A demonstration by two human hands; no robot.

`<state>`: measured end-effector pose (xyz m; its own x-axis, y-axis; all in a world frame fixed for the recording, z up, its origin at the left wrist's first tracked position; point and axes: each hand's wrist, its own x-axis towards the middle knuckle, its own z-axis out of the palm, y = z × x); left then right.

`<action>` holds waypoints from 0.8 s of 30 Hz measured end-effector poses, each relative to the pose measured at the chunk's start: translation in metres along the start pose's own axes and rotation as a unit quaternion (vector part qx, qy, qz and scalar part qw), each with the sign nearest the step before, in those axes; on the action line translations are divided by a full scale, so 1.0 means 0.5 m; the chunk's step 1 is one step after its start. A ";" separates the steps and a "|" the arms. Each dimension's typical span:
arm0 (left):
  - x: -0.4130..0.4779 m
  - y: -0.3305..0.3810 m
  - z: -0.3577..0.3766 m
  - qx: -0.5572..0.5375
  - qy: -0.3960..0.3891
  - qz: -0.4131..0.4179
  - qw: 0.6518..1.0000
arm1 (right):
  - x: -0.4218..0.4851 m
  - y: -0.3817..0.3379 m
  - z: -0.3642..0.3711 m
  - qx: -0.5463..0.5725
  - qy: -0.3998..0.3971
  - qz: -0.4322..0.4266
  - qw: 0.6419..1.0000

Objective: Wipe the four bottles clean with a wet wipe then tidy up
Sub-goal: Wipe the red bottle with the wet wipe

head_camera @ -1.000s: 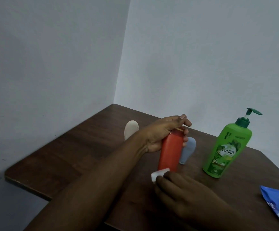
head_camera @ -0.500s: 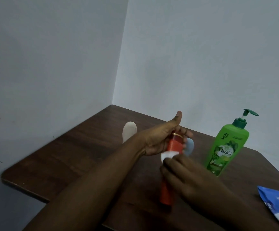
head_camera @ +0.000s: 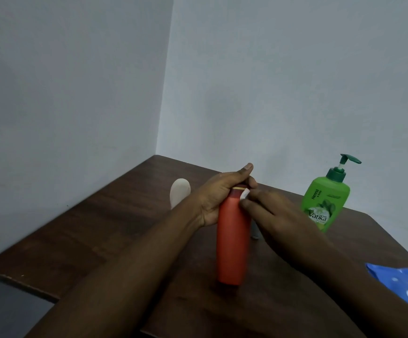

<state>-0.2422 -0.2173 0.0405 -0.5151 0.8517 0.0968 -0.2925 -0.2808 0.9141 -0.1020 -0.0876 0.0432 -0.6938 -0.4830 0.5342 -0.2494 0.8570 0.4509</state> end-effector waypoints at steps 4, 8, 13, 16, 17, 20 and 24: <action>0.000 -0.004 0.000 -0.021 0.022 0.002 1.000 | -0.054 -0.076 0.012 0.010 -0.040 -0.067 0.997; 0.002 -0.002 -0.005 -0.037 0.029 -0.002 0.999 | -0.097 -0.125 -0.001 -0.028 -0.051 -0.214 0.975; 0.000 0.001 0.004 -0.027 0.023 0.003 0.999 | -0.087 -0.091 0.000 -0.014 -0.035 -0.154 0.987; -0.005 0.004 0.002 -0.011 0.034 0.000 0.999 | -0.035 -0.036 0.003 0.007 -0.024 -0.050 0.998; -0.006 0.006 0.000 -0.005 0.038 -0.005 0.999 | -0.014 -0.023 0.000 0.011 -0.008 -0.019 1.000; -0.008 0.005 -0.005 -0.004 0.051 -0.018 0.998 | 0.014 -0.019 0.006 0.038 0.028 0.038 0.998; -0.008 0.001 -0.006 -0.023 0.055 -0.009 0.998 | -0.044 -0.075 0.028 0.050 0.005 0.054 0.997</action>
<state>-0.2426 -0.2220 0.0392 -0.5938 0.8038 0.0351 -0.3375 -0.2884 0.8961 -0.0869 -0.1065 0.0045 -0.7140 -0.3888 0.5823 -0.2410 0.9173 0.3170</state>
